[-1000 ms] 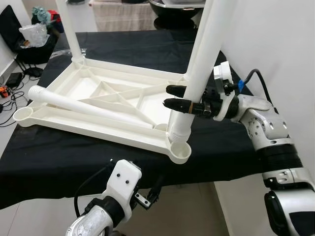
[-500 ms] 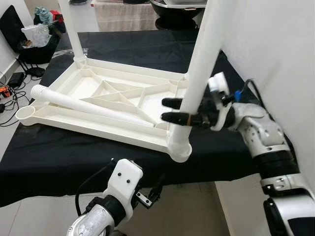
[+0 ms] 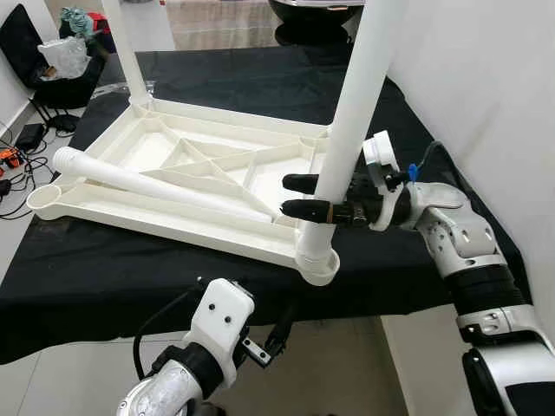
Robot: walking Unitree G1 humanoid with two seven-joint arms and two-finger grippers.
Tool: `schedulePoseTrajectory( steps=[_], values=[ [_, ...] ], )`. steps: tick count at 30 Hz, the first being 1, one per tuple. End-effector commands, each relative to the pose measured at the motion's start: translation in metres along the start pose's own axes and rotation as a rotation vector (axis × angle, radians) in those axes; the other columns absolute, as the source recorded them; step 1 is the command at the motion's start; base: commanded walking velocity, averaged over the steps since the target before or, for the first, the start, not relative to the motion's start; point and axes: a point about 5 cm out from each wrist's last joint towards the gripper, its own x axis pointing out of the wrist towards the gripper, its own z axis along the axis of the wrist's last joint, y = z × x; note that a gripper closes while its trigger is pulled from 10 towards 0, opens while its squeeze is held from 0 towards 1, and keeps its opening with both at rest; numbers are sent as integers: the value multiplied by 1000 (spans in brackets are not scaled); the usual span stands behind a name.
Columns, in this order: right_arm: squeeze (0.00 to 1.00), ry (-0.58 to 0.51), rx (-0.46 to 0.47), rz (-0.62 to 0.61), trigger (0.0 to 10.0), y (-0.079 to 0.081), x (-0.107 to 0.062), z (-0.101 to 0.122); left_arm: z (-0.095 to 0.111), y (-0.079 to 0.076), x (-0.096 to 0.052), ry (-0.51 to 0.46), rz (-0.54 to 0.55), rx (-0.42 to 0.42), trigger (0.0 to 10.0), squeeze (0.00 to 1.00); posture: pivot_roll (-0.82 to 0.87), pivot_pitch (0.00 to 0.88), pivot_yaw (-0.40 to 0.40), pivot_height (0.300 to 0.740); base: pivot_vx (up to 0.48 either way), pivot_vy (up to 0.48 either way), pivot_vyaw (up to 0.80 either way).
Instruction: Building children table
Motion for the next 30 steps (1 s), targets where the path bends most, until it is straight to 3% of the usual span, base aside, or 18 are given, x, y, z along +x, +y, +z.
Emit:
schedulePoseTrajectory(
  steps=[1,6,16,30],
  values=[
    [0,16,-15,13,10000,0,-4,2,-2,0,-1,17,-2,-1,10000,0,74,192,-33,740,0,0,0],
    [0,19,-13,30,10000,3,-11,4,-2,1,-1,18,-2,3,10000,0,74,192,-30,740,0,0,0],
    [0,53,-8,97,10000,12,-9,-2,-1,2,0,17,-7,7,10000,0,75,192,-28,740,0,0,0],
    [0,63,-24,35,10000,9,0,-8,-1,3,1,15,0,13,10000,0,76,193,-28,740,0,0,0]
  ],
)
